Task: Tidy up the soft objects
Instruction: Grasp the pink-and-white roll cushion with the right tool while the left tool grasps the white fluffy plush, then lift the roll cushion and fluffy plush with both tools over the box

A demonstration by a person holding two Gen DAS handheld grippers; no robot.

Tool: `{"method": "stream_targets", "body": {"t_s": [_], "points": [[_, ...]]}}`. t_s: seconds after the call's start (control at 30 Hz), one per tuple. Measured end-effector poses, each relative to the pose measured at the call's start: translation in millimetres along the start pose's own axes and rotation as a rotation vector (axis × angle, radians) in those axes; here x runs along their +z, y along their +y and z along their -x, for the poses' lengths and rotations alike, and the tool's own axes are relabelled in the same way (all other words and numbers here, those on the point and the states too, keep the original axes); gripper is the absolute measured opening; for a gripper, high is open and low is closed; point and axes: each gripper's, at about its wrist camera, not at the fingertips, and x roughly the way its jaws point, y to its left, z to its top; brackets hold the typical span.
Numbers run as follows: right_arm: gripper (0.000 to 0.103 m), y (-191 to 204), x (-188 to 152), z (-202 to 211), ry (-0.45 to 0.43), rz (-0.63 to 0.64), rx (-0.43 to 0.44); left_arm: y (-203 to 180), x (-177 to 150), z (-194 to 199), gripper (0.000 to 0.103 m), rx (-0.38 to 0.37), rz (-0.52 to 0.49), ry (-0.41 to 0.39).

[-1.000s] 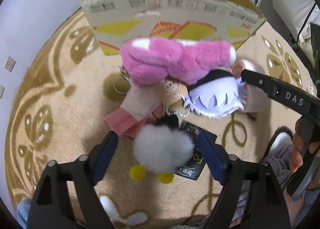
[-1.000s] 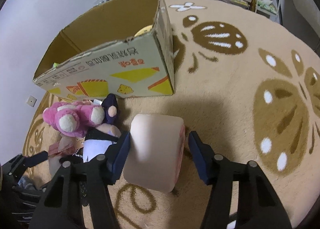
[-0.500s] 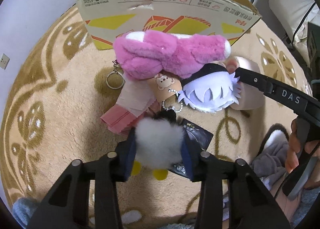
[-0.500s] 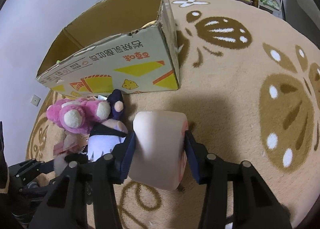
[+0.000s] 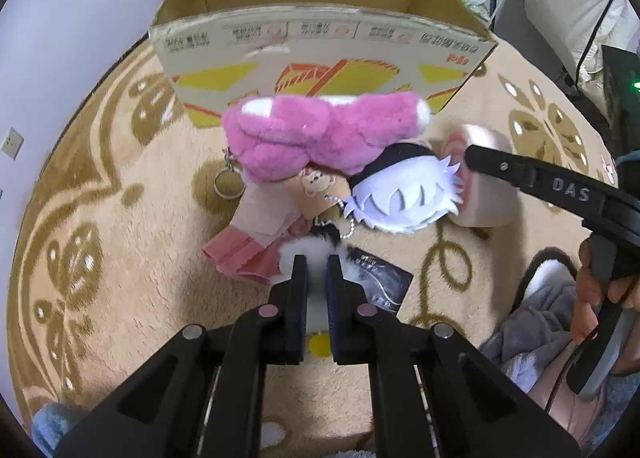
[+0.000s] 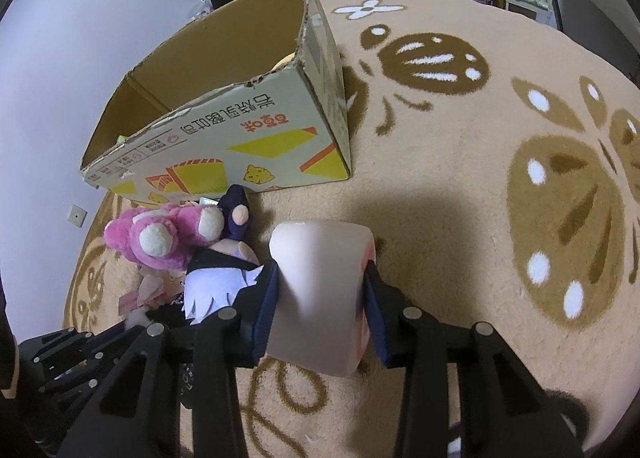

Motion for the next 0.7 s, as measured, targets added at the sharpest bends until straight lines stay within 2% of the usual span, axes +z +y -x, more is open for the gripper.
{"method": "stream_targets", "body": {"t_s": [0.43, 0.57, 0.63, 0.7], "points": [[0.043, 2.1, 0.5, 0.9, -0.004, 0.011, -0.011, 2.5, 1.4, -22.5, 0.022, -0.016, 0.022, 0.062], [0.045, 3.1, 1.0, -1.0, 0.013, 0.017, -0.012, -3.4, 4.0, -29.6, 0.024, 0.002, 0.013, 0.057], [0.047, 4.1, 0.1, -3.9, 0.020, 0.025, -0.024, -9.1, 6.3, -33.7, 0.031, 0.018, 0.003, 0.051], [0.047, 5.0, -0.7, -6.0, 0.020, 0.028, -0.031, -14.5, 7.0, -38.6, 0.032, 0.053, -0.010, 0.053]]}}
